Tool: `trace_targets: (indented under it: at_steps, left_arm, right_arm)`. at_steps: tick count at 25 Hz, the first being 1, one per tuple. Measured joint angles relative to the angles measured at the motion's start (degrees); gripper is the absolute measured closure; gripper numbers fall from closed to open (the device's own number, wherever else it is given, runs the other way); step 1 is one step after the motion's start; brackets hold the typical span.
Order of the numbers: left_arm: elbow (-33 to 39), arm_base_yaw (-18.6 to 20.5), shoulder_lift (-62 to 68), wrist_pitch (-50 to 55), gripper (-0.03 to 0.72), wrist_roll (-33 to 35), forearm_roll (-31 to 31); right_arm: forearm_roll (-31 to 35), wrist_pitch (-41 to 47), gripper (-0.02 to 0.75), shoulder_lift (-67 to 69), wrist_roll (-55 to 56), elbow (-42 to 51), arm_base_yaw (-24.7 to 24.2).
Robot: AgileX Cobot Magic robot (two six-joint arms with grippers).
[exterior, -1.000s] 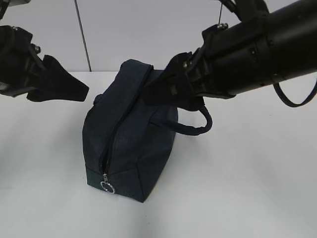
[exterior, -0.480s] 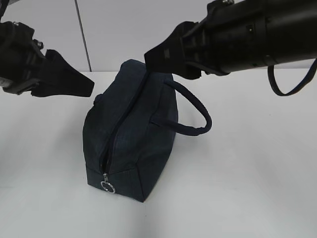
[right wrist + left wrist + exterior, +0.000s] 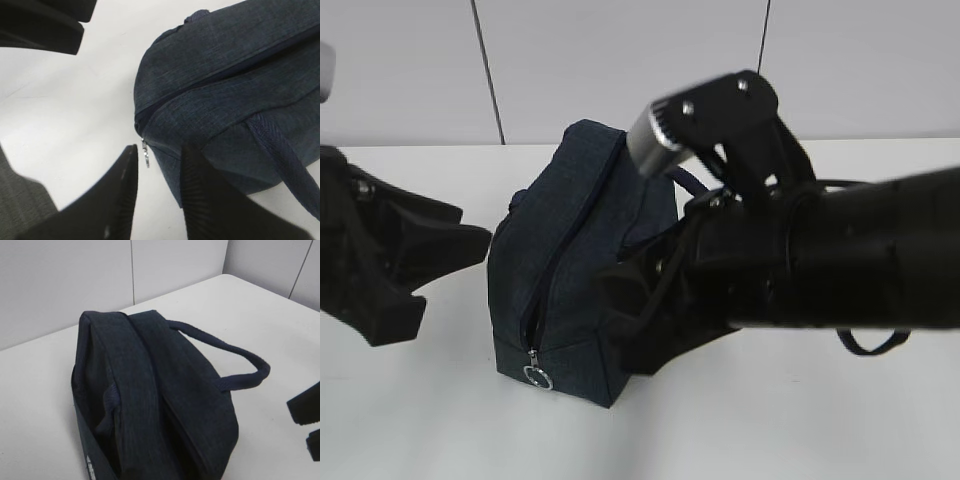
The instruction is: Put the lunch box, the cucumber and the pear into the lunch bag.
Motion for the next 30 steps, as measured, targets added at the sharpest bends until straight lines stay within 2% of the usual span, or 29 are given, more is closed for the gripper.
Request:
trace_targets:
  at_steps: [3,6,14,21,30]
  left_arm:
    - [2.4,0.0,-0.6,-1.5,0.45,-0.1,-0.2]
    - [3.5,0.0,-0.6,-1.8,0.45,-0.2,-0.2]
    - [3.6,0.0,-0.6,-2.1,0.45,-0.2,0.1]
    - [3.6,0.0,-0.6,-2.1,0.45,-0.2,0.1]
    - [3.6,0.0,-0.6,-1.9,0.45,-0.3,0.1]
  right_arm:
    - [0.8,-12.9,0.498,1.4,-0.8,3.2,6.9]
    - [1.0,-16.7,0.498,5.3,-1.0,4.0,10.2]
    - [0.8,-17.6,0.494,19.2,-1.0,2.9,10.8]
    - [-1.0,-17.7,0.337,26.2,-0.8,-2.1,10.8]
    - [-1.1,-19.3,0.317,29.2,0.0,-5.6,10.8]
